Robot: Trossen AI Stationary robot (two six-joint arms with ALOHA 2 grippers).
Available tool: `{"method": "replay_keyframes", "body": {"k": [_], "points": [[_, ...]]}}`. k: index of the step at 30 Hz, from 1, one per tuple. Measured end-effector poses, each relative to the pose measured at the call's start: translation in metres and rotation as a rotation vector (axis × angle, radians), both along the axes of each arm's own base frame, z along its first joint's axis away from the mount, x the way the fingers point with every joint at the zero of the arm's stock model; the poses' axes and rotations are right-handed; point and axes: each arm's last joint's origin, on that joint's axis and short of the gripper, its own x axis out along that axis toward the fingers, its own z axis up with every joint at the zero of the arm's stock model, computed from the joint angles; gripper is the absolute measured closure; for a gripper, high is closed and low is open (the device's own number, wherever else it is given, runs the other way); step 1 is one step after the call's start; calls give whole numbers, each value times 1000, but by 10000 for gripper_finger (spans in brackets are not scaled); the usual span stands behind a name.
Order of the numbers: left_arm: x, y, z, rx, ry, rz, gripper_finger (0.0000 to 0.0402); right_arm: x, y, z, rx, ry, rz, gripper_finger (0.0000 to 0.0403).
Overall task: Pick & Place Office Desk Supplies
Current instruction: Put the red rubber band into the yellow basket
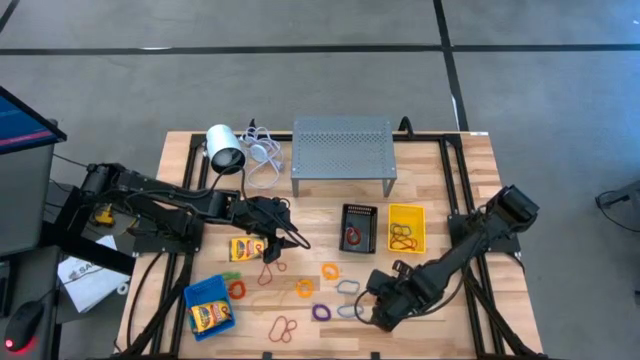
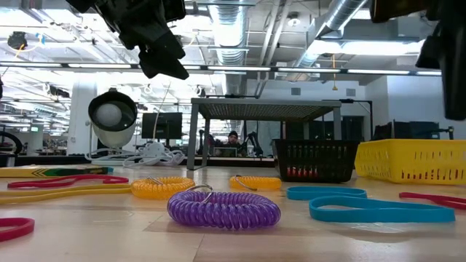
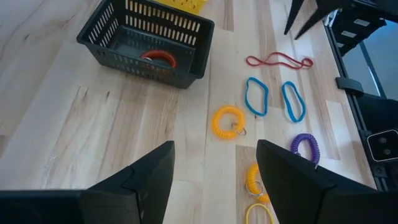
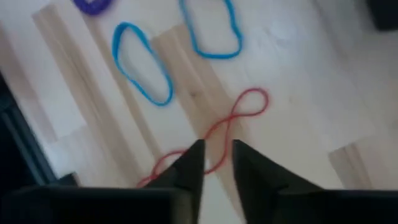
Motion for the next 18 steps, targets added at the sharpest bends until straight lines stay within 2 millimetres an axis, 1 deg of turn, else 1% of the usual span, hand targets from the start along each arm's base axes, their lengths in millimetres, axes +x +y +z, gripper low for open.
{"method": "replay_keyframes", "body": {"k": [5, 8, 10, 12, 18], "points": [[0, -2, 0, 0, -1, -8, 178, 10, -1, -13, 24, 20, -50, 217], [0, -5, 0, 0, -2, -17, 178, 15, -4, -25, 16, 55, -77, 177], [-1, -6, 0, 0, 0, -22, 178, 18, -6, -33, 12, 84, -92, 166], [-1, -7, 0, 0, -1, -27, 178, 20, -7, -39, 3, 103, -101, 166], [-1, -8, 0, 0, -1, -31, 178, 26, -10, -57, -9, 154, -112, 193]]}}
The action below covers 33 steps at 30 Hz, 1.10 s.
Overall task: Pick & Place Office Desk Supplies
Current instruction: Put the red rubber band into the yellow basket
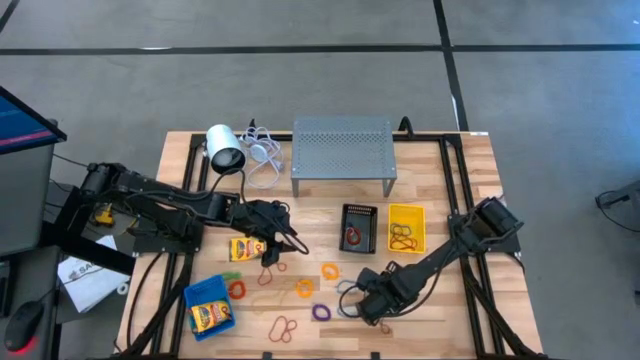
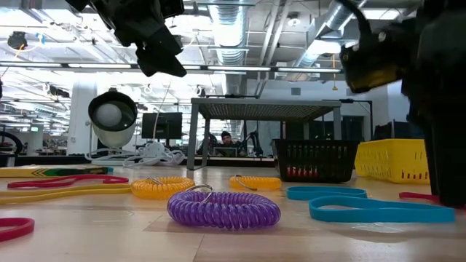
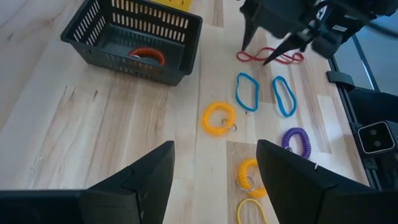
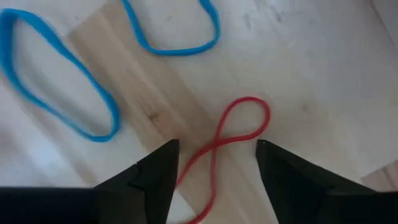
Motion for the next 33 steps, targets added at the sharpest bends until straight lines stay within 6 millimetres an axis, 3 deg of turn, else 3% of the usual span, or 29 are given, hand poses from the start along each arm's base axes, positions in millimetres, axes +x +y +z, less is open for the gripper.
{"method": "replay_keyframes", "body": {"k": [9, 18, 25, 33], "points": [[0, 0, 0, 0, 0, 0, 178, 1, 1, -16, -28, 53, -14, 259], [0, 0, 0, 0, 1, 0, 178, 4, -1, -16, -22, 45, 34, 394], [0, 0, 0, 0, 1, 0, 178, 3, -3, -12, -27, 40, 44, 401], [0, 0, 0, 0, 1, 0, 178, -9, -8, 22, -60, -13, 45, 402]]}}
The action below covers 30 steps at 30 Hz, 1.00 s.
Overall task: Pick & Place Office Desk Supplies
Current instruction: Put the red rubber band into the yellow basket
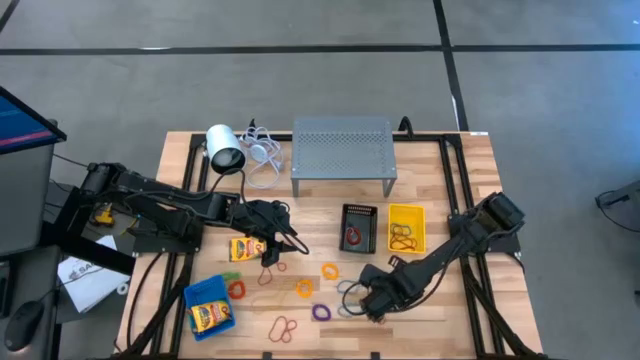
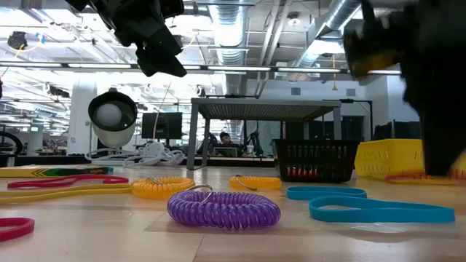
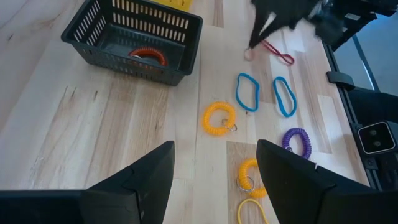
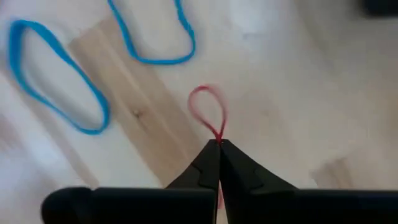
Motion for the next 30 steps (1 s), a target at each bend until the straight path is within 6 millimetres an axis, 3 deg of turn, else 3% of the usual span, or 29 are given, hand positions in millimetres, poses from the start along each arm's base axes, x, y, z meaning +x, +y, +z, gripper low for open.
{"method": "replay_keyframes", "body": {"k": [14, 22, 30], "points": [[0, 0, 0, 0, 0, 0, 178, -25, -22, 75, -25, -193, -16, 403], [0, 0, 0, 0, 0, 0, 178, -54, -54, 116, -85, -217, -56, 403], [0, 0, 0, 0, -1, 0, 178, -74, -87, 137, -147, -172, -92, 403]]}}
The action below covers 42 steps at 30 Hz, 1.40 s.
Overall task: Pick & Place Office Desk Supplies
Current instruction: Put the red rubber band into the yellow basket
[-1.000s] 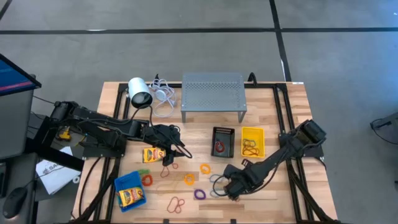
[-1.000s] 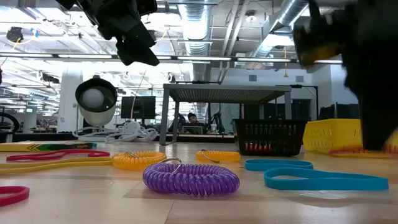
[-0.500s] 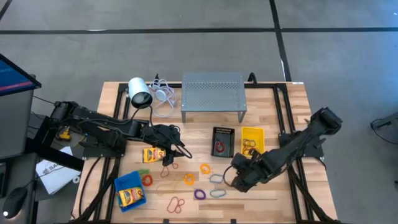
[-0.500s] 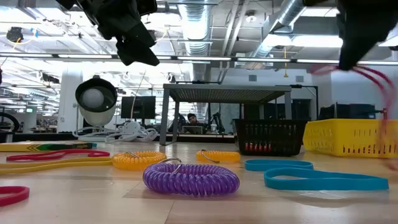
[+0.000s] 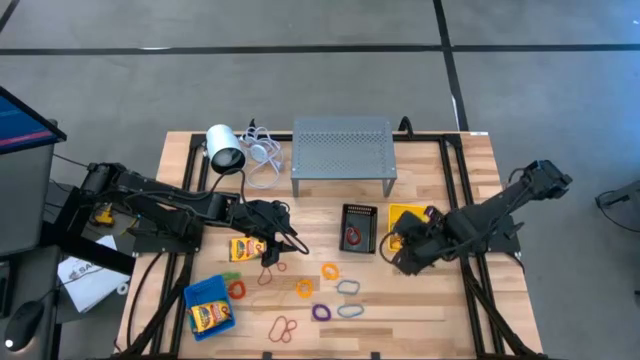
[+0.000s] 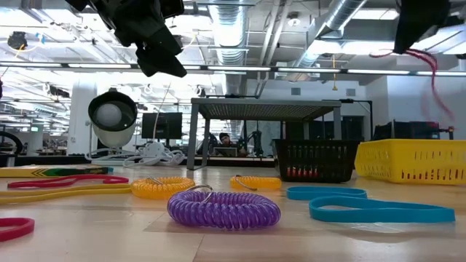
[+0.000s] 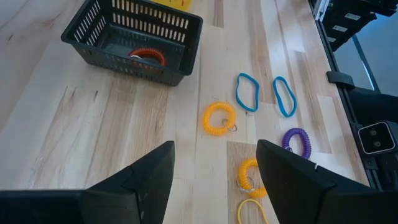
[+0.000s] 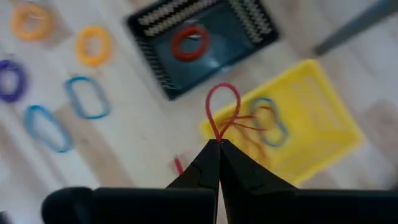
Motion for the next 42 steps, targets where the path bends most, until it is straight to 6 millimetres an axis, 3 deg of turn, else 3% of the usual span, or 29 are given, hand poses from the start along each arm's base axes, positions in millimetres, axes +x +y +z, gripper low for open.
{"method": "replay_keyframes", "body": {"k": [5, 15, 22, 27, 34, 42], "points": [[0, 0, 0, -18, 2, 15, 178, -5, -23, 3, -33, 104, -30, 403], [-3, 0, 5, -21, -12, 15, 178, 4, -68, 1, -35, 225, -28, 403], [-9, 2, 17, 24, -79, -19, 178, -1, -93, -29, 17, 336, -32, 403], [-15, 4, 30, 56, -151, -25, 178, -14, -110, -48, 100, 266, -64, 403], [-18, 13, 34, 81, -162, 36, 178, -24, -118, -58, 214, 59, -61, 403], [-18, 23, 33, 86, -150, 78, 178, -27, -116, -88, 281, 89, -69, 403]]}}
